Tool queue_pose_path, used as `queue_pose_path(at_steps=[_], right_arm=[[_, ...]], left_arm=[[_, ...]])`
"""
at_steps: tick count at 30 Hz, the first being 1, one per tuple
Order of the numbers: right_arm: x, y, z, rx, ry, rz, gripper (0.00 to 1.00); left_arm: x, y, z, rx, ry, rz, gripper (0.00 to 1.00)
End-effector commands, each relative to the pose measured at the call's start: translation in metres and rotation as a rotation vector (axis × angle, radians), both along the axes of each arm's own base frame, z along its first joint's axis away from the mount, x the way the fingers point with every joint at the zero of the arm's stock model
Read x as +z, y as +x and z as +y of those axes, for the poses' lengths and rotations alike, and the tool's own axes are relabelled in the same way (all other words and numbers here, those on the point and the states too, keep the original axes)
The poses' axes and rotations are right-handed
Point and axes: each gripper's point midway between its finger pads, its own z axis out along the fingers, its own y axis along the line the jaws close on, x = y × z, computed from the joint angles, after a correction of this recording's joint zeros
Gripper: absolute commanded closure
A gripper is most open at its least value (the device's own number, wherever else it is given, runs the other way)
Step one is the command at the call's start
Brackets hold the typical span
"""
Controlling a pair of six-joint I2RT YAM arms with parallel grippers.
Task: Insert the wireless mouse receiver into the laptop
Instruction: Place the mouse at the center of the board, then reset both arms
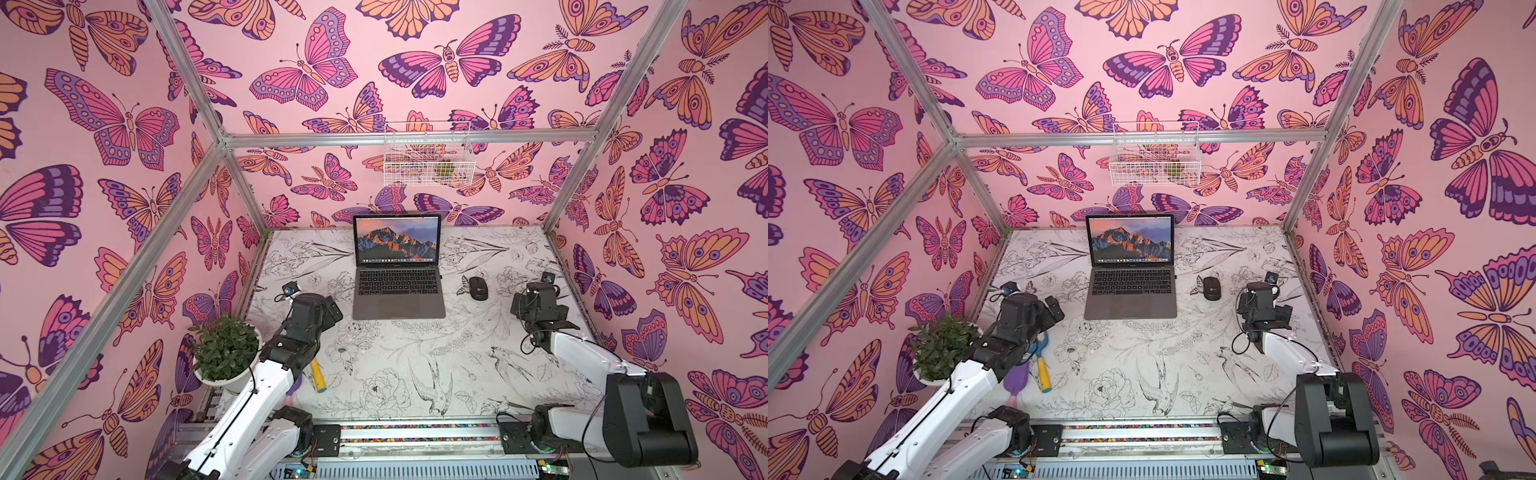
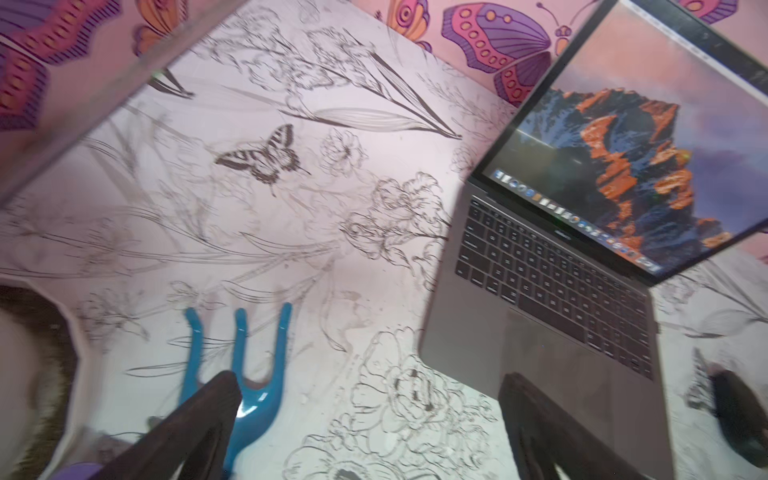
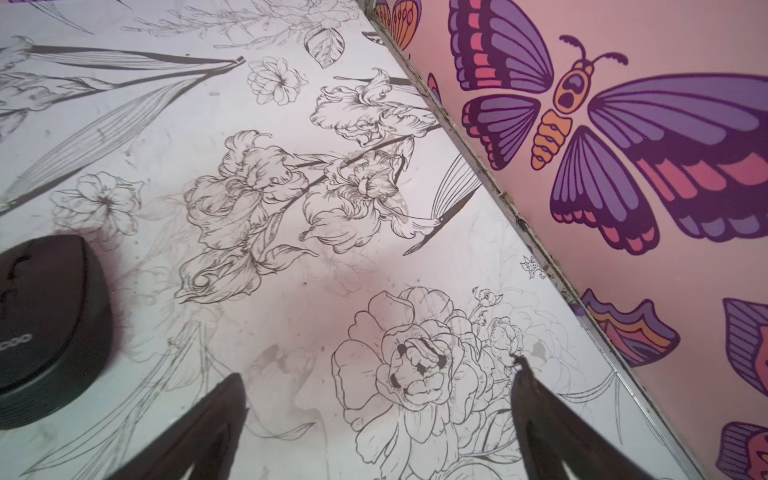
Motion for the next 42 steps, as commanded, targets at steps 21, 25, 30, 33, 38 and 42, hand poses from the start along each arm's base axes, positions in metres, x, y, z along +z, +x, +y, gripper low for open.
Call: queue_pose_path(at_steps=[21, 25, 30, 33, 38, 42], right_arm=[[0.0, 0.056, 0.052, 0.37, 0.051, -0.297, 0.01], [-0.002, 0.055, 0.053, 0.37, 0.058, -0.265, 0.01], [-0.001, 0.056, 0.053, 0.37, 0.057, -0.27, 0.01], [-0.001, 0.056, 0.052, 0.37, 0.056, -0.269, 0.01], [-0.001, 0.056, 0.053, 0.371, 0.057, -0.269, 0.01], [-0.001, 0.056, 0.053, 0.371, 0.056, -0.269, 0.01]], left_arm=[[-0.051, 0.033, 0.045, -0.105, 0.31, -0.022, 0.0], [-0.074, 0.049, 0.033, -0.241, 0.167, -0.02, 0.0], [-0.067, 0.073, 0.029, -0.314, 0.15, -0.081, 0.0], [-0.063, 0.09, 0.021, -0.366, 0.166, -0.188, 0.0], [-0.062, 0.097, 0.016, -0.422, 0.206, -0.207, 0.0], [-0.064, 0.088, 0.023, -0.376, 0.256, -0.309, 0.0]])
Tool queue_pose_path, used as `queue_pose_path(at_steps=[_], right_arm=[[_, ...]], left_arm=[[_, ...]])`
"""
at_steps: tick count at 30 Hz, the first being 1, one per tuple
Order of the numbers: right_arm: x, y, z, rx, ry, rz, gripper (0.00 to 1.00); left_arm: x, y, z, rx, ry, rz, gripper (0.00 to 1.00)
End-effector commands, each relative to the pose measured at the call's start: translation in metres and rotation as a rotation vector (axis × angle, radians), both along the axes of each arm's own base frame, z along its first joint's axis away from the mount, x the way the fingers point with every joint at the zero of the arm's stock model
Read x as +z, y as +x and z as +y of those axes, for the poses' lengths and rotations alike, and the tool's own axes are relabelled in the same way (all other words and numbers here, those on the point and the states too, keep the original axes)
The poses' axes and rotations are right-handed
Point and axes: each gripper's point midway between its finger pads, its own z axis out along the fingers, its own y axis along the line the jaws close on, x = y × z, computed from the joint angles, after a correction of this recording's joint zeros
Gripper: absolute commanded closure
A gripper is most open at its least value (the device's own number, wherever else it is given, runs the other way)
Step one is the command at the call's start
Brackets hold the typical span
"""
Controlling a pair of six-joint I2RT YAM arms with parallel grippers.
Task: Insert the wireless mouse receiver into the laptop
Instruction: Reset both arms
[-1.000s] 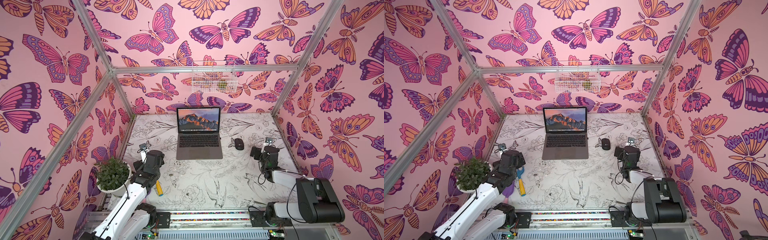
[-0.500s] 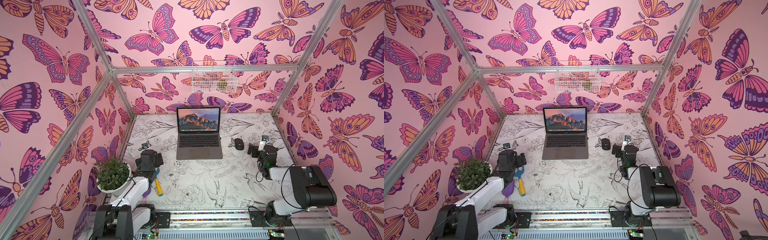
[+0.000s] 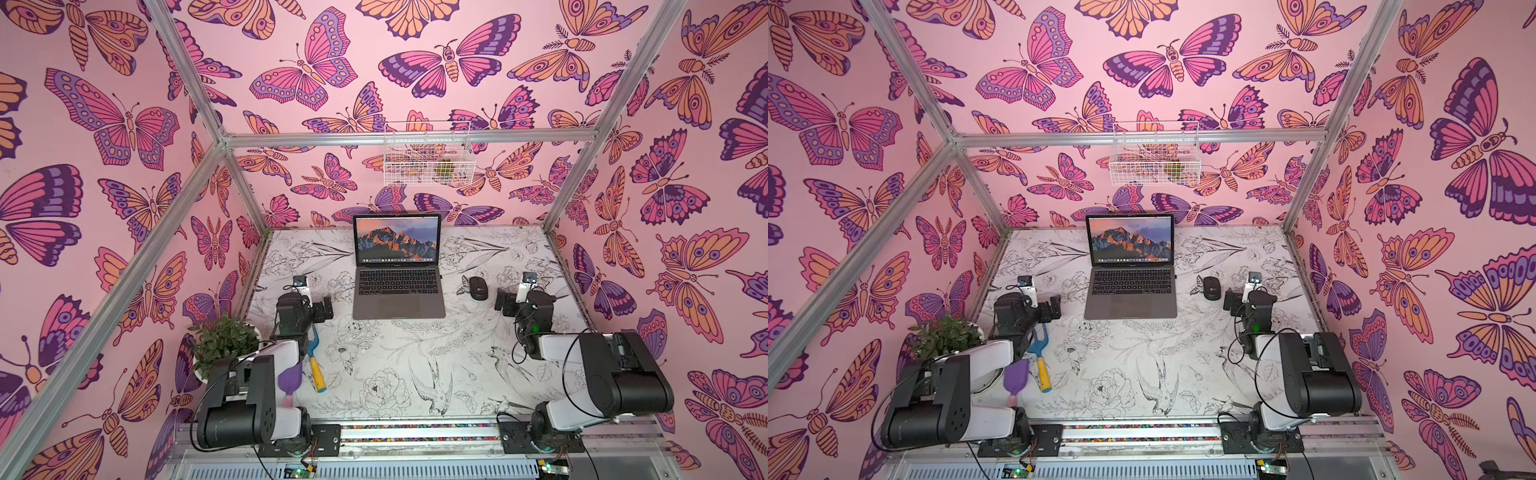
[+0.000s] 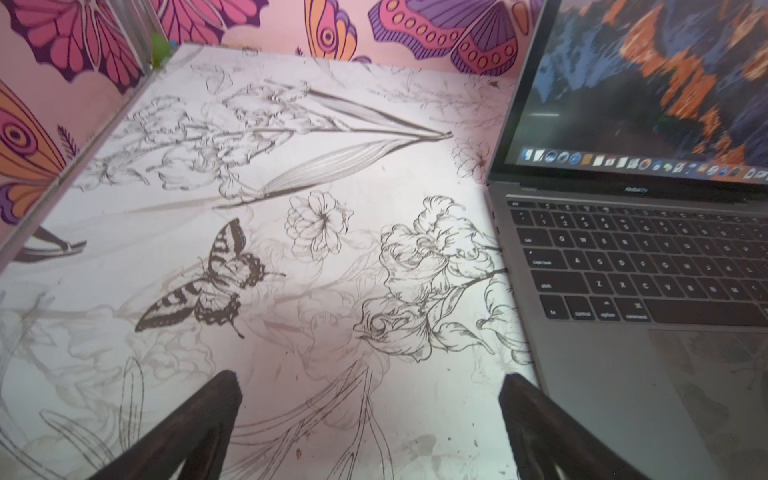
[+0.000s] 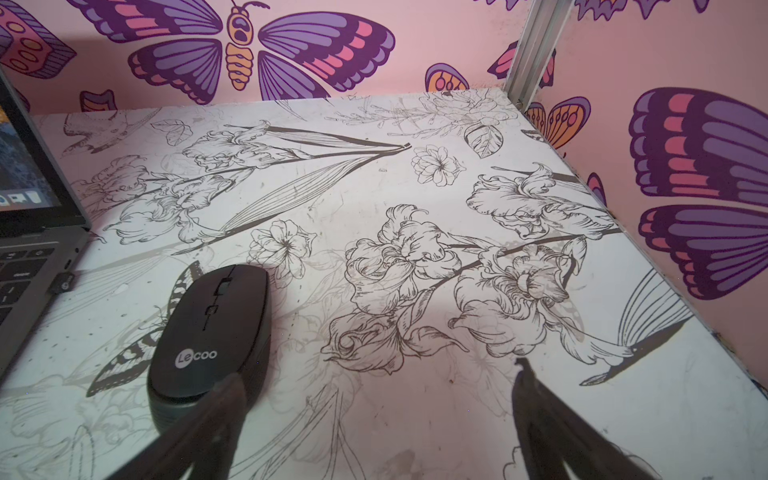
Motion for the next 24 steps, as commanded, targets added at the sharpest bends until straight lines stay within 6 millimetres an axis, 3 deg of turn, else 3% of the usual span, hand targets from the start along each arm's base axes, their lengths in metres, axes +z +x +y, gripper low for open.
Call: queue_pose_path(at_steps=[1, 3, 5, 7, 9, 11, 13, 24], right_arm=[[0.009, 0.004, 0.0, 0.003, 0.008, -0.02, 0.01], [0.008, 0.004, -0.001, 0.003, 0.007, -0.019, 0.01], [0.008, 0.004, 0.0, 0.003, 0.007, -0.019, 0.01], [0.008, 0.004, -0.001, 0.002, 0.008, -0.02, 0.01], [0.009, 0.004, -0.001, 0.003, 0.008, -0.02, 0.01], [0.008, 0.004, -0.001, 0.002, 0.008, -0.019, 0.01], [0.008, 0.004, -0.001, 0.003, 0.008, -0.019, 0.01], [0.008, 0.003, -0.001, 0.003, 0.007, -0.019, 0.01]], left_arm=[[0.0, -0.006, -0.001, -0.024, 0.034, -0.138, 0.0], [-0.003, -0.01, -0.007, -0.055, 0.045, -0.199, 0.0], [-0.005, -0.017, 0.0, -0.012, 0.044, -0.162, 0.0], [-0.004, -0.012, 0.001, -0.007, 0.055, -0.173, 0.0], [-0.008, -0.006, 0.01, 0.048, 0.058, -0.147, 0.0], [-0.019, -0.002, 0.031, 0.203, 0.059, -0.036, 0.01], [-0.006, 0.01, 0.025, 0.225, 0.146, -0.082, 0.01], [-0.007, 0.01, 0.026, 0.226, 0.144, -0.072, 0.01]])
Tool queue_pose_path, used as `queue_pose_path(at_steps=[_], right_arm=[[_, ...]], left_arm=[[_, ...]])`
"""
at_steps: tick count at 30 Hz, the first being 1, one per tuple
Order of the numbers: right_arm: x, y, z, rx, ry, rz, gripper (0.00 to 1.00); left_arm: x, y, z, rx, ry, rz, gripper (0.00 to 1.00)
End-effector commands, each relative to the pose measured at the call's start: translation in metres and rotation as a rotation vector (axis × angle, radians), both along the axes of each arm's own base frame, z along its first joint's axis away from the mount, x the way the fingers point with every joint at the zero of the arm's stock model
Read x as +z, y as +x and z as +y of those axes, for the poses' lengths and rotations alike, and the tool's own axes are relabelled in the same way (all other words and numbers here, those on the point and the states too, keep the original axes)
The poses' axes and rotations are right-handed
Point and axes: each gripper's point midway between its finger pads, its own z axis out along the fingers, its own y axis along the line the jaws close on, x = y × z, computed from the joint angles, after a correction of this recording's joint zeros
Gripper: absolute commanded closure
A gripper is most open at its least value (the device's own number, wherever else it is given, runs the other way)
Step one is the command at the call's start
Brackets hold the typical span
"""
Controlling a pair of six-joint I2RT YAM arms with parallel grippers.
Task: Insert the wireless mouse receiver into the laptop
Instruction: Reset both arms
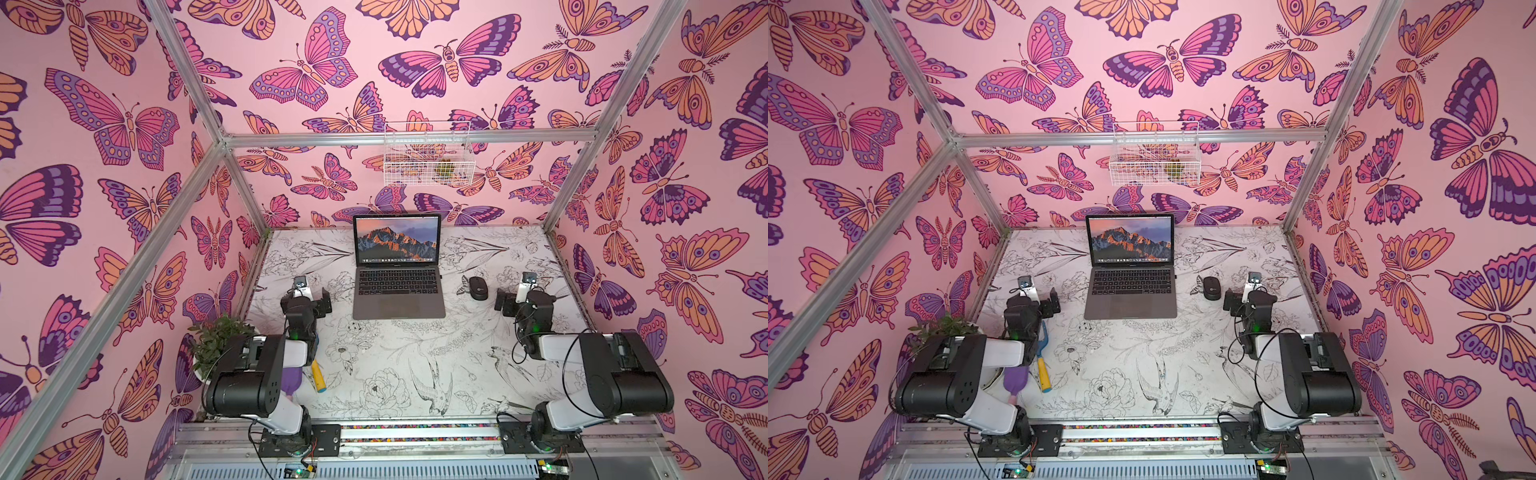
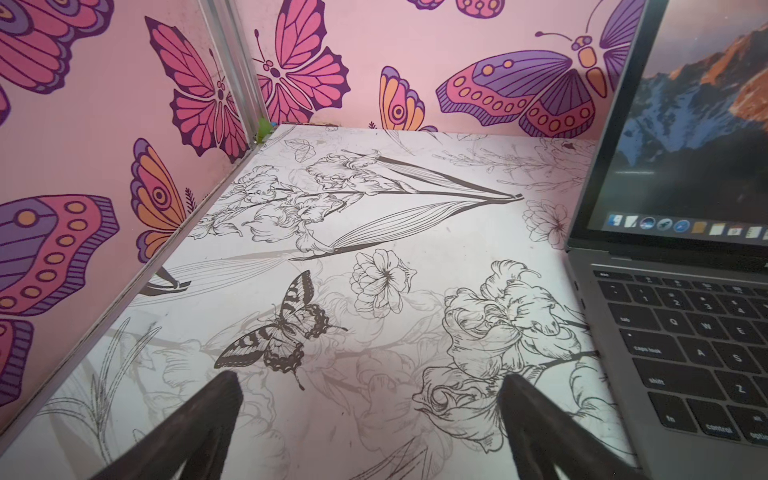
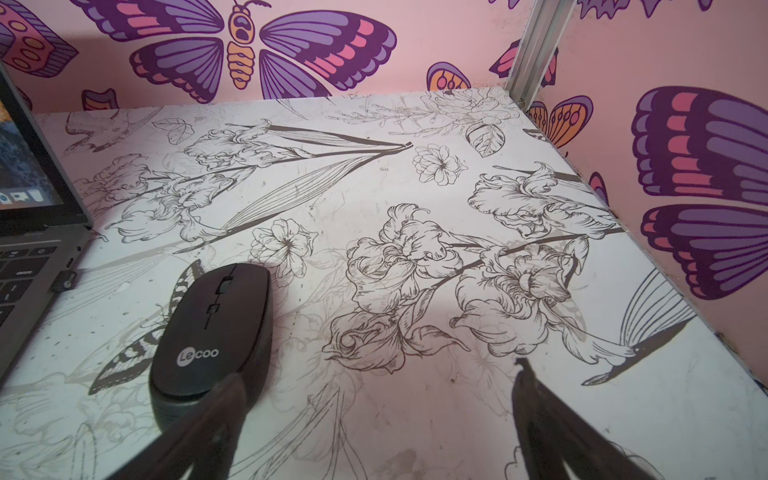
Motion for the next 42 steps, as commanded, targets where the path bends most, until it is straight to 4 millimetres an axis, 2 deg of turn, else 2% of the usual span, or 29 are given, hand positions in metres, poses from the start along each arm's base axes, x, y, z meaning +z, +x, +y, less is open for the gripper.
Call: queue_pose_path(at_steps=[1, 42], right_arm=[[0.0083, 0.0036, -0.0013, 0.0, 0.005, -0.02, 0.01], [0.008, 0.004, -0.0016, -0.003, 0.007, -0.014, 0.01]], left_arm=[[-0.0062, -0.0039, 0.0042, 0.022, 0.018, 0.021, 0.01], [-0.0063, -0.0043, 0.0034, 0.017, 0.017, 0.02, 0.01]])
